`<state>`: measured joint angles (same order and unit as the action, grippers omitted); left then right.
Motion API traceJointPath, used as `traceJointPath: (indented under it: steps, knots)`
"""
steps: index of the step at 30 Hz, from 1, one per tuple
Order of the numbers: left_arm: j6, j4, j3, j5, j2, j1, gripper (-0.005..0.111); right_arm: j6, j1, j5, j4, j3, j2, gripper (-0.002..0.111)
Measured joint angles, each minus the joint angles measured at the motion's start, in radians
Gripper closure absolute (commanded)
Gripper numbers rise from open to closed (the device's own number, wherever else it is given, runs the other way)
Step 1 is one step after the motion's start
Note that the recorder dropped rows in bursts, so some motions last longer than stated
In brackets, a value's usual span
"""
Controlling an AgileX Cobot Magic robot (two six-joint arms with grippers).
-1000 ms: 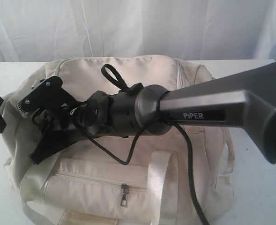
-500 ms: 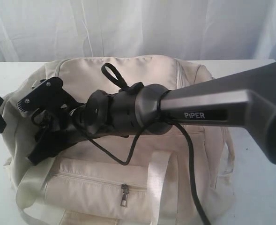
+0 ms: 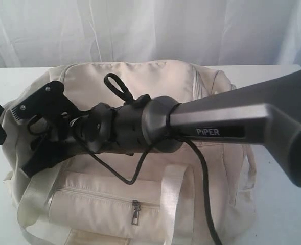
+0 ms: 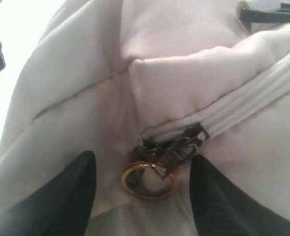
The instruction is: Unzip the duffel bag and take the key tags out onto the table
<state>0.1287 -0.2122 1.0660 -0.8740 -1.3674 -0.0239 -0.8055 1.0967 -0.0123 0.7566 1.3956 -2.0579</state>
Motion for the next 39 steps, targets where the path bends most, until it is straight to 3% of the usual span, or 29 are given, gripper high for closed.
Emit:
traceJointPath:
  steps: [3, 10, 16, 20, 22, 27, 32, 39]
  knots:
    - [0.0, 0.0, 0.0, 0.0, 0.0, 0.0, 0.045, 0.0, 0.0, 0.004, 0.0, 0.0, 0.0, 0.07]
    - [0.0, 0.0, 0.0, 0.0, 0.0, 0.0, 0.045, 0.0, 0.0, 0.002, 0.0, 0.0, 0.0, 0.07]
    - [0.0, 0.0, 0.0, 0.0, 0.0, 0.0, 0.045, 0.002, 0.0, -0.016, 0.0, 0.0, 0.0, 0.096]
    - [0.0, 0.0, 0.0, 0.0, 0.0, 0.0, 0.045, 0.002, 0.0, -0.03, 0.004, 0.0, 0.0, 0.096]
    - [0.0, 0.0, 0.0, 0.0, 0.0, 0.0, 0.045, 0.002, 0.0, -0.033, 0.004, 0.0, 0.0, 0.091]
    - [0.0, 0.0, 0.0, 0.0, 0.0, 0.0, 0.045, 0.059, 0.0, -0.042, 0.008, 0.0, 0.0, 0.051]
    - [0.0, 0.0, 0.0, 0.0, 0.0, 0.0, 0.045, 0.187, 0.0, 0.018, 0.008, 0.0, 0.0, 0.05]
    - [0.0, 0.0, 0.0, 0.0, 0.0, 0.0, 0.045, 0.205, 0.021, 0.079, 0.01, 0.0, -0.011, 0.05]
